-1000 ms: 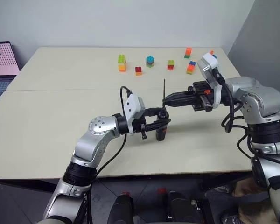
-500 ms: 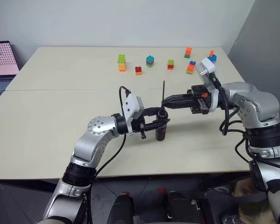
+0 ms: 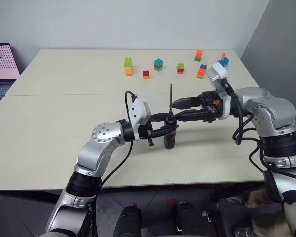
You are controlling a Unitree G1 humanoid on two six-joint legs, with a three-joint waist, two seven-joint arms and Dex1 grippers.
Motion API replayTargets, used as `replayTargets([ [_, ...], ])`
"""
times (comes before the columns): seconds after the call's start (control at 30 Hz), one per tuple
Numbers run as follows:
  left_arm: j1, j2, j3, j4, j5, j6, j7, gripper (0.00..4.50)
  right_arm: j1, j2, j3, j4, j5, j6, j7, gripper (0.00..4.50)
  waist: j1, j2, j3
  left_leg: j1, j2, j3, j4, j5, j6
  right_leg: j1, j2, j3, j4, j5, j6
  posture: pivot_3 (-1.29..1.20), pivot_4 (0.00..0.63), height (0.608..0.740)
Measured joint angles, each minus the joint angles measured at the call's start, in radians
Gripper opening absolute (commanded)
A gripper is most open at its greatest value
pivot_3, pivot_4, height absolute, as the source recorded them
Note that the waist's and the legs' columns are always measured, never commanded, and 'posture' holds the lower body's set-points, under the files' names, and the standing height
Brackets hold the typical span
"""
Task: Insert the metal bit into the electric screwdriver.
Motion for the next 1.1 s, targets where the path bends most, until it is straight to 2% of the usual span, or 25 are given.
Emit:
replayTargets([
  [0.2,-0.003,-0.008,-0.002,-0.008,0.0,0.003,0.008,1.63,0.004,-0.061,-0.03,-0.004,-0.002,-0.021,-0.008,4.49,0.001,0.0,0.0,-0.002,0.0,0.0,0.0,0.0,0.0,0.0,0.0,0.0,-0.002,0.0,0.001,0.0,0.15,0.74],
  [0.53,-0.089,-0.018,-0.053,0.01,0.05,0.055,0.086,1.63,0.16,-0.219,-0.16,-0.103,-0.039,-0.117,-0.054,4.5,0.0,-0.001,0.0,-0.003,0.0,0.0,0.0,0.0,0.0,0.0,0.0,0.0,-0.004,0.002,0.002,0.0,0.15,0.74],
  [0.73,-0.237,0.073,-0.104,0.076,0.184,0.081,0.121,1.63,0.284,-0.302,-0.239,-0.244,-0.029,-0.119,-0.078,4.5,-0.009,-0.001,0.001,-0.003,0.0,0.0,0.0,0.0,0.0,-0.001,0.0,0.0,-0.004,0.002,0.002,0.0,0.15,0.74],
  [0.9,-0.407,0.171,-0.221,0.325,0.416,-0.095,0.089,1.62,0.36,-0.386,-0.288,-0.319,-0.044,-0.129,-0.112,4.5,-0.009,0.0,0.002,-0.005,-0.001,0.001,-0.002,0.0,0.0,-0.003,0.0,0.001,-0.006,0.002,0.002,0.0,0.15,0.74],
  [0.97,-0.49,0.16,-0.302,0.462,0.5,-0.227,0.043,1.62,0.386,-0.43,-0.309,-0.344,-0.063,-0.147,-0.115,4.5,0.002,0.0,0.002,-0.006,-0.001,0.002,-0.003,0.0,0.0,-0.004,0.0,0.001,-0.007,0.002,0.002,0.0,0.15,0.74],
  [1.1,-0.598,0.033,-0.393,0.74,0.607,-0.411,-0.007,1.62,0.44,-0.519,-0.333,-0.377,-0.117,-0.169,-0.125,4.5,0.004,-0.001,0.002,-0.011,-0.001,0.002,-0.002,-0.001,0.0,-0.008,-0.001,0.001,-0.007,0.001,0.003,0.0,0.15,0.74],
])
